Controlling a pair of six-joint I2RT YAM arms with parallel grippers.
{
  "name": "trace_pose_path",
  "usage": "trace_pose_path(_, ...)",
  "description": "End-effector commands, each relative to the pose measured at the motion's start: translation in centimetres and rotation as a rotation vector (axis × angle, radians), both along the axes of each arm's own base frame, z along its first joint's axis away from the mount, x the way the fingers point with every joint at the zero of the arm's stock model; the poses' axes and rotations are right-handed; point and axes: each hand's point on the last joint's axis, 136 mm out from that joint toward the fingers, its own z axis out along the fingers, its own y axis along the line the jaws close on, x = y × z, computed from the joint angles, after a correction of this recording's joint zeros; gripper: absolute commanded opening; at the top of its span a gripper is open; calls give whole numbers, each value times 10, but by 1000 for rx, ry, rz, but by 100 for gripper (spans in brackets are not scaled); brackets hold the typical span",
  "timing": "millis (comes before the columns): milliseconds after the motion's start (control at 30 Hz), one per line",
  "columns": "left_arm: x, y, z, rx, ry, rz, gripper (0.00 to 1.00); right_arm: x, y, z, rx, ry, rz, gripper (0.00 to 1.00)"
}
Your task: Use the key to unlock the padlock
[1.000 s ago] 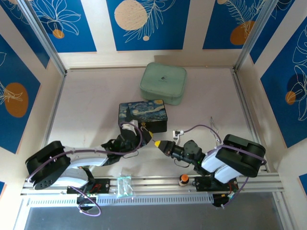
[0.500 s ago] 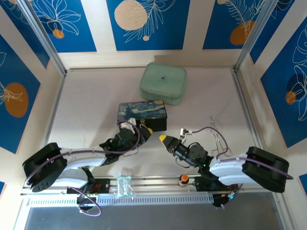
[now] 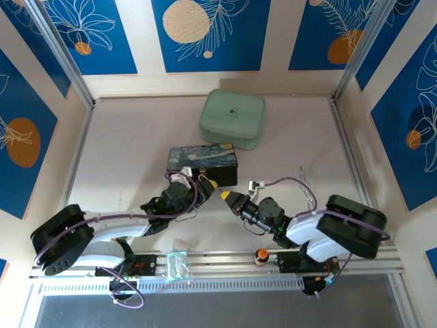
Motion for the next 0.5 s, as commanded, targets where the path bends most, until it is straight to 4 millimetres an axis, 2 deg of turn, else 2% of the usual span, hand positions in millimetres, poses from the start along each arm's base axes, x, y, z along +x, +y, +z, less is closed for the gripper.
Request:
trace_pose_path(0,7,-5,50,-127,-95,3,0,5,10,30,123,-47,9,0)
trace_pose_path(233,8,4,52,-124,-107,27,0,4,3,34,124,-69,-22,0)
trace_pose_path(333,8,2,56,-137,-114,20,0,5,9,35,127,-69,-1,0)
trace_pose_path(467,8,2,57,-142,-113,17,0,4,12,51,132,-135,5,0)
